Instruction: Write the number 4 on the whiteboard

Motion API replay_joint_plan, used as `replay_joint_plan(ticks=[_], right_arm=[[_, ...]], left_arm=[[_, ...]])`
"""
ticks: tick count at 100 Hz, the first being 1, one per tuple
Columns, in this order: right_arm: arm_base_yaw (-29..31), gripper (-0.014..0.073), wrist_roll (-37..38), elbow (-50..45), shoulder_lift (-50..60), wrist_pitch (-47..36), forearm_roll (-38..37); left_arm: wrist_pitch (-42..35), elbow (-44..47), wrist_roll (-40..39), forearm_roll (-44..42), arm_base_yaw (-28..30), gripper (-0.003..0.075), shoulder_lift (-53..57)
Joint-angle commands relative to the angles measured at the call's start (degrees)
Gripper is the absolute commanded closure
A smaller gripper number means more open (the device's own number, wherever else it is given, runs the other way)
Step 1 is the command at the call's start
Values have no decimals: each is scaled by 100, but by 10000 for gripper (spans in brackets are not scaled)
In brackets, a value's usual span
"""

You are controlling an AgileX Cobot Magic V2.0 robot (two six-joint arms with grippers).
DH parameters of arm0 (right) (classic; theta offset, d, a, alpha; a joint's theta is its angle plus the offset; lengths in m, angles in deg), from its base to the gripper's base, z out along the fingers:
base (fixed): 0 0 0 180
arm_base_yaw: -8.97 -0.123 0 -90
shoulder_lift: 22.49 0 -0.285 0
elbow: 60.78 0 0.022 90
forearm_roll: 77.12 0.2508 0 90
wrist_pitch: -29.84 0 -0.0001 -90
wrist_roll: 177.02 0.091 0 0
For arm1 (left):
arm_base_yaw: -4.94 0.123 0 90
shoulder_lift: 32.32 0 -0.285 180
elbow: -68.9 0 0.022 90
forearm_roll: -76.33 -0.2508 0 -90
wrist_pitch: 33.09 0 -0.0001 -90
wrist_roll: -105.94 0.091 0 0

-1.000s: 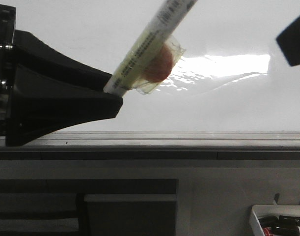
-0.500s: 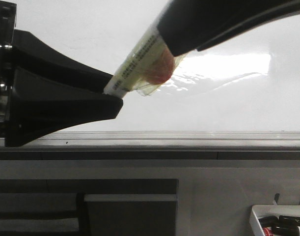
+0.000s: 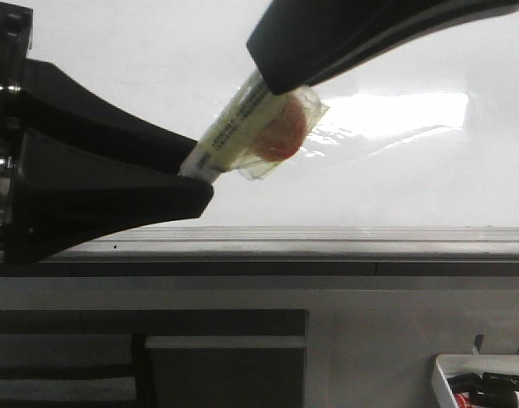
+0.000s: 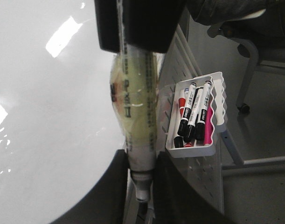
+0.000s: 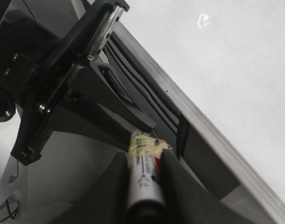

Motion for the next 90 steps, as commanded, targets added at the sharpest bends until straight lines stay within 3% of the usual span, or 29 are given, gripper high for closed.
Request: replay_joint_plan(ticks=[1,13,35,44,64,90], right_arm=[[-7,662,-43,207,-35,-169,30],[-7,661,-43,207,-58,-229,30],[-7,661,-43,207,-58,-280,6],[27,661,-43,207,-58,-339,6],[309,661,-43,232,-97,-770,-91],[1014,661,-43,703,-463,-998,-209]], left_arm=[[-460,-150,-15,200,-36,740,121],[-469,-150,-15,200,-36,702,121],[-552,-150,-25,222,-36,380,136],[-371,-139,-141,290,-36,307,258],[9,-102,-930,563,-26,304,929],[743,-102,-963,2018,117,304,1773]])
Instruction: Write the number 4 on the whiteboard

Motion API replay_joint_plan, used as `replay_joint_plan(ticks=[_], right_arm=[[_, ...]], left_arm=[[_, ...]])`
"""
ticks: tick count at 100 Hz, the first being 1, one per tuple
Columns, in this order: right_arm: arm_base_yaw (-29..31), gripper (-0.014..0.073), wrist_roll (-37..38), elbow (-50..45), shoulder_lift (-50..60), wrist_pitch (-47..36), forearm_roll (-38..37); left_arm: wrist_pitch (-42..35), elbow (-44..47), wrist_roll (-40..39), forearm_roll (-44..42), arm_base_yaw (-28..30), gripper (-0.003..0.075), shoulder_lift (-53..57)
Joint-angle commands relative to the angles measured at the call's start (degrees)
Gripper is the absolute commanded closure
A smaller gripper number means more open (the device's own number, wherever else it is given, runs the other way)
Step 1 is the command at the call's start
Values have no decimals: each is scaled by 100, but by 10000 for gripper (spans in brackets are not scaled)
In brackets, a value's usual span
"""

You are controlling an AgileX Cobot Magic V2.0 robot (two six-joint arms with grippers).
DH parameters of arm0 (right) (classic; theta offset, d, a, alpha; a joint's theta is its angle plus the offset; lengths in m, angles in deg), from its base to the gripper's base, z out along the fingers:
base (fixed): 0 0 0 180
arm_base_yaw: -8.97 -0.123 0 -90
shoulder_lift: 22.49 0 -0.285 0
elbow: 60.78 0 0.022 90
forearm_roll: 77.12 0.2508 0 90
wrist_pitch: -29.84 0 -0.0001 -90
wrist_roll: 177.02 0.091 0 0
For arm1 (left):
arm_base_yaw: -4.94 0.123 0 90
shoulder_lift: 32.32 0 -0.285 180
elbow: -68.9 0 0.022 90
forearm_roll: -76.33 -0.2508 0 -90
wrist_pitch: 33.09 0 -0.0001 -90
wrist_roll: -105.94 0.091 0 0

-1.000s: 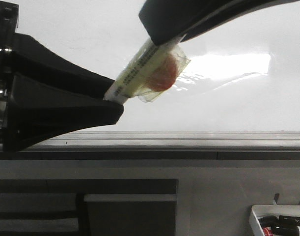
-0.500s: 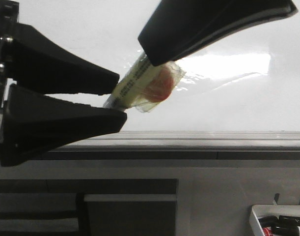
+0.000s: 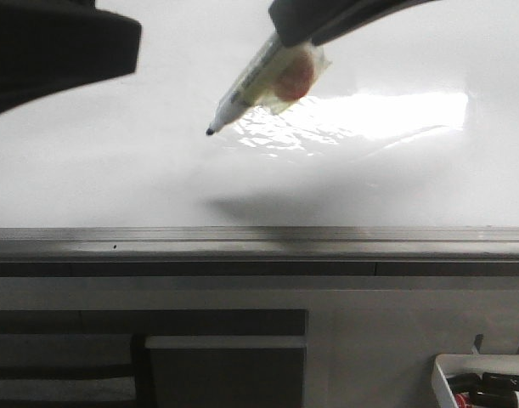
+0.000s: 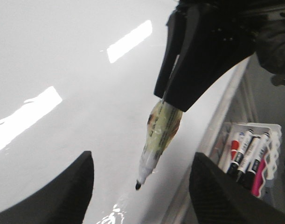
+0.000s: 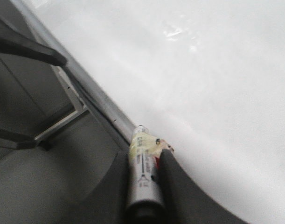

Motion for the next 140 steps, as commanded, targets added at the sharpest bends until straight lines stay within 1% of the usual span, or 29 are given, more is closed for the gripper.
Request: replay_joint_plan(ticks=[1,12,29,43,54,61,71,82,92,97,104,114,126,140], right_arm=[[190,661,-43,462,-88,-481,-133],[251,661,-43,803,-357,-624,-348],[513,661,-43,1311,-791,-723,-423],[676,661,-43,1366,-969,-1242,-425],[694,661,-43,1366,-1095,-1035,-436],[694,661,-43,1234,-1168,-865,-412],[597,661,-43,822,-1212,-811,-164],[403,661,-43,453,-1212,-1044,-69],[404,661,-43,356,-1212,-1194,21],[461,661,-43,356,-1174,-1194,21],[608,661,-43,356,-1045,-947,21],[951,661,-43,250,-702,-493,-3],[1342,661,-43,0,-312,-346,-54],[1336,661,-43,-49,-219,-346,9]], left_arm=[[-130,-122,-97,748,73,304,243],[-142,-122,-97,1084,128,304,346],[-106,-122,-97,1088,128,304,346],[-106,-122,-97,1088,128,304,334],[-93,-122,-97,1088,128,304,334],[-93,-122,-97,1088,128,304,334],[-93,-122,-97,1088,128,304,334],[-93,-122,-97,1088,128,304,334],[-93,-122,-97,1088,128,304,334],[-93,-122,-97,1088,128,304,334],[-93,-122,-87,1078,128,304,334],[-93,-122,-87,1078,128,304,334],[-93,-122,-87,1078,128,304,334],[-93,-122,-87,1078,128,304,334]])
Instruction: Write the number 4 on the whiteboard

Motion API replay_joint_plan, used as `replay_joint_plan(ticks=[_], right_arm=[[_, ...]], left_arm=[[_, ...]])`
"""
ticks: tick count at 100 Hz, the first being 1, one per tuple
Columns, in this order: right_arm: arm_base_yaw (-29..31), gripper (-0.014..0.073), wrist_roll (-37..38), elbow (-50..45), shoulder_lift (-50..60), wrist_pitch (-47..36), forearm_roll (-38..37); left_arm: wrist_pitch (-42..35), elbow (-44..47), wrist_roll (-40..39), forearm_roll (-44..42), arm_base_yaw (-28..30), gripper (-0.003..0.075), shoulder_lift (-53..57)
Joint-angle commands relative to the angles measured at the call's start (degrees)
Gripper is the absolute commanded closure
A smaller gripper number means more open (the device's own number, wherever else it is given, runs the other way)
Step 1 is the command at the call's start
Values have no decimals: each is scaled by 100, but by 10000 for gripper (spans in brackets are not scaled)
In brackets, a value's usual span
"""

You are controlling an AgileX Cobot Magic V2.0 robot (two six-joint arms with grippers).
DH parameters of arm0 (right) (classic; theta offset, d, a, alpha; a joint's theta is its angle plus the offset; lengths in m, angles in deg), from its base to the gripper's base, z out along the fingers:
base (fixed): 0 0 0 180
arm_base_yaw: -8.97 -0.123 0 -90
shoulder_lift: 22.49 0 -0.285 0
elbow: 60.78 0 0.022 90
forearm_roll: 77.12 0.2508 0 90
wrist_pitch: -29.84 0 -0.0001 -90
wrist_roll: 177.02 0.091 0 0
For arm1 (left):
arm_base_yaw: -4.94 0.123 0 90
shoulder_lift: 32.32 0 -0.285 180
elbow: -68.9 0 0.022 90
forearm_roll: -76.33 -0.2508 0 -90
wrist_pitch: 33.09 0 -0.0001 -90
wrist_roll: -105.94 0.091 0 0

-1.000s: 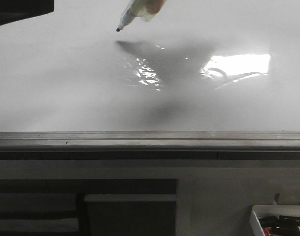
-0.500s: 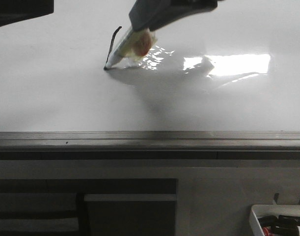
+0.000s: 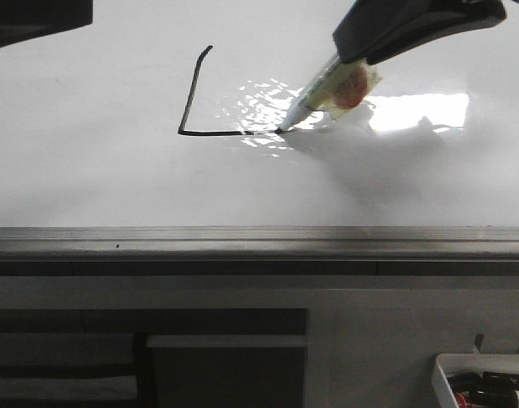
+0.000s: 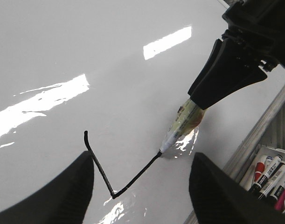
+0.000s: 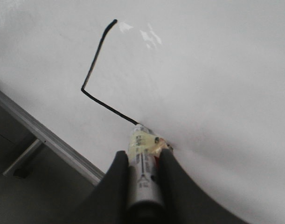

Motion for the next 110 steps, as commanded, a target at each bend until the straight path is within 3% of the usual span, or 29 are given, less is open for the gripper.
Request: replay_joint_plan(ticks=[1,21,46,73,95,110], right_arm=[[72,661,-20,97,75,-239,-284],[-439,661,-20,647,122,-251,-269],[-471,661,-83,1288,-305,-466,-280],[-515,661,-70,888,-576,-10,-133],[-818,661,-70,69,-549,-371,39],[-913,661,-99,242,-403,-271,39]], left_arm=[[-358,-156,-46,134,20,304,47],[-358,-156,-46,134,20,304,47],[-358,-156,-46,134,20,304,47],[-358,-156,-46,134,20,304,47],[-349,-156,-46,80,20,304,47],[-349,-156,-46,-721,-48,308,-66]])
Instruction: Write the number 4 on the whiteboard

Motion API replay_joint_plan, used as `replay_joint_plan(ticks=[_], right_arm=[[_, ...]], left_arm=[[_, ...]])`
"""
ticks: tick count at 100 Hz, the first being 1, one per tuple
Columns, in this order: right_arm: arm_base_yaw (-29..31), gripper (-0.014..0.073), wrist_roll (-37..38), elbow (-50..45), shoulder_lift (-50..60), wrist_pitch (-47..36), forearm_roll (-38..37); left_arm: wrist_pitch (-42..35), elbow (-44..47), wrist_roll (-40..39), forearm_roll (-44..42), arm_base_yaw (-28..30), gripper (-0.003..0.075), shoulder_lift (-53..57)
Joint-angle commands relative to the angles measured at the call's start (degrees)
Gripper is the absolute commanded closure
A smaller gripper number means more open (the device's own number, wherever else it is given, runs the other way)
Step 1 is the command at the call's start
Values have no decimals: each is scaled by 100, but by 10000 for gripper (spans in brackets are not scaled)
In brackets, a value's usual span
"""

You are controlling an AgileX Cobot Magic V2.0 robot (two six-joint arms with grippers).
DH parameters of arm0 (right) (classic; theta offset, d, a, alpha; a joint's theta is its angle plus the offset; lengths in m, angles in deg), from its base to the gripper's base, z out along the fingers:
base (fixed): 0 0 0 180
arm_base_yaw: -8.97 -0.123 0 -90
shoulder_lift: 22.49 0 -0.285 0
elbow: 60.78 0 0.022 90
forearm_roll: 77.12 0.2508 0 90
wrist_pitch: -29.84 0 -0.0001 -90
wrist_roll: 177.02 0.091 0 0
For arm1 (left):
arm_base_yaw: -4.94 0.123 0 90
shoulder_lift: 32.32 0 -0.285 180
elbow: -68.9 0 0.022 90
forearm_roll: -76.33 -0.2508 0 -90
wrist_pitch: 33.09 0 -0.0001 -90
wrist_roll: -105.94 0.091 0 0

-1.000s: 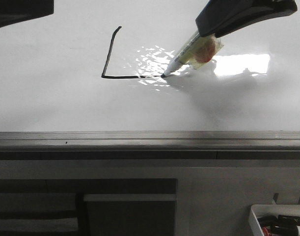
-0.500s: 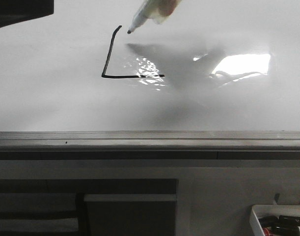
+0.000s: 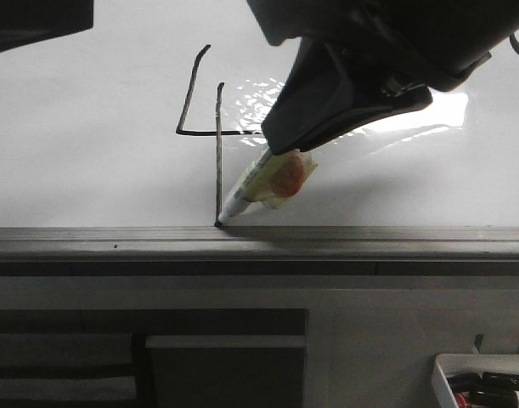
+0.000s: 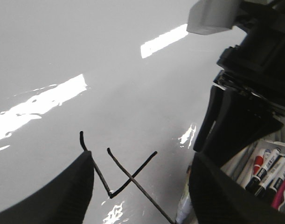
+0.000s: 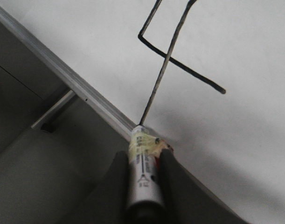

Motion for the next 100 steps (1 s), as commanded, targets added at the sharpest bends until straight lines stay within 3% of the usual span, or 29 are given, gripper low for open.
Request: replay_joint_plan(ticks=[1,10,20,43,61,68,85,100], right_arm=[[-26,661,-106,274,227,-253,-175],[-221,661,-239,486,348,196,-175],[-434,661,-248,739,371,550,-191],[-805,661,-336,883,371,699,-196],[-813,661,-336,883,371,725,-196],[-813,661,-336,883,371,735,-196],[-813,661,-336,883,405,735,-177],[-813,661,-336,883,415,745,-164]], left_arm=[[-342,-156,-46,-512,-59,312,-93],[-329,-156,-46,-1073,-231,343,-447],[-503,-156,-46,-1043,-289,371,-879],[-1345,-168,278,25,-289,374,-1674],[-1596,-168,308,-34,-289,390,-1972],[-1596,-168,308,-97,-289,466,-1986],[-1572,-168,308,-159,-289,734,-1995],[-1572,-168,308,-296,-289,741,-1995]])
